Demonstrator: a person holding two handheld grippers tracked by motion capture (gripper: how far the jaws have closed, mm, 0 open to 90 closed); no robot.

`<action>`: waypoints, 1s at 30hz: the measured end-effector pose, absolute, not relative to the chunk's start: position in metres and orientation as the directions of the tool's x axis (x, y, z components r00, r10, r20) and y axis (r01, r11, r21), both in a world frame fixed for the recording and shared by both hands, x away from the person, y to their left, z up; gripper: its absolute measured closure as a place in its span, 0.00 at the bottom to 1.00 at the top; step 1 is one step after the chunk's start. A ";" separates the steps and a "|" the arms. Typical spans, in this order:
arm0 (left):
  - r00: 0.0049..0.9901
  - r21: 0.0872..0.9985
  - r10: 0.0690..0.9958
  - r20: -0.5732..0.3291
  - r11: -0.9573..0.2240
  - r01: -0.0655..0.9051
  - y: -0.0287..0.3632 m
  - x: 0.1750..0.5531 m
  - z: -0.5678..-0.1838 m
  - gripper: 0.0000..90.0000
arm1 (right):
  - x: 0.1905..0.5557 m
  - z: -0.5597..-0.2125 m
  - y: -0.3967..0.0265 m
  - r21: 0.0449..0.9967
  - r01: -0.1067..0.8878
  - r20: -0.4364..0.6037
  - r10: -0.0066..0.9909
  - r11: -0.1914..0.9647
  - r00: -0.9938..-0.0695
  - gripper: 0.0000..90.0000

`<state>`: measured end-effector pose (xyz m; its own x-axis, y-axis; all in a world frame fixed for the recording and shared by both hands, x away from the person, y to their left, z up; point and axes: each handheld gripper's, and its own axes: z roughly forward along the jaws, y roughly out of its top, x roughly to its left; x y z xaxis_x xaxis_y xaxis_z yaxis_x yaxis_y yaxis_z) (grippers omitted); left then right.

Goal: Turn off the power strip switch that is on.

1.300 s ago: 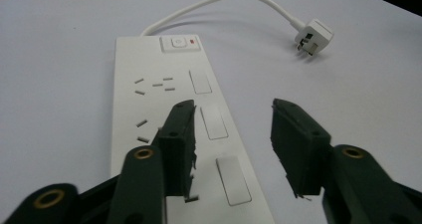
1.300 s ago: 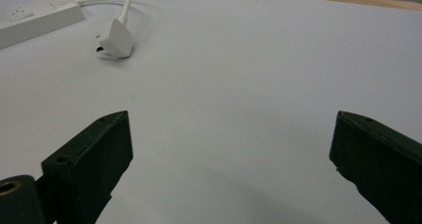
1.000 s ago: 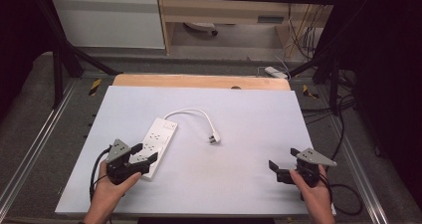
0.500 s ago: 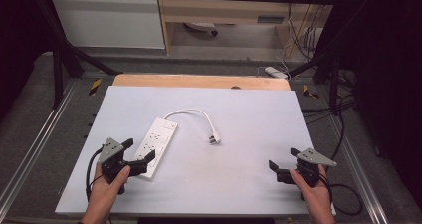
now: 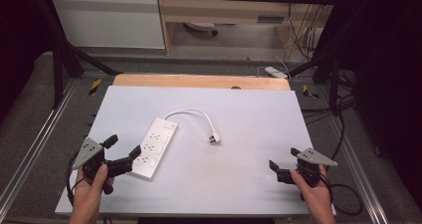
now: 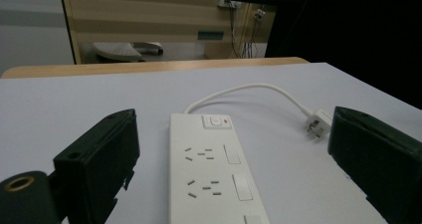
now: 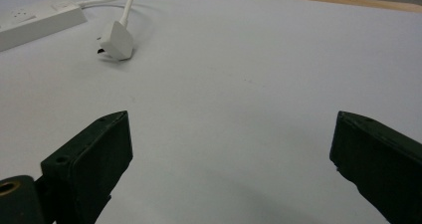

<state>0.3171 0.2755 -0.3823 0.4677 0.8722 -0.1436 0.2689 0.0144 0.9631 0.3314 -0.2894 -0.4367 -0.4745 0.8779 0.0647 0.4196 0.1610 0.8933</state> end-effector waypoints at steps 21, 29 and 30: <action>0.445 0.961 0.877 -0.181 0.063 0.268 0.306 0.305 -0.374 0.05 | 0.331 -0.436 -0.290 0.896 0.414 0.060 0.878 0.163 -0.474 0.04; 0.407 0.959 0.897 -0.174 0.060 0.277 0.319 0.305 -0.385 0.06 | 0.331 -0.436 -0.290 0.897 0.412 0.058 0.879 0.163 -0.473 0.04; 0.403 0.958 0.898 -0.174 0.060 0.279 0.321 0.305 -0.387 0.06 | 0.332 -0.436 -0.290 0.897 0.412 0.058 0.879 0.163 -0.473 0.04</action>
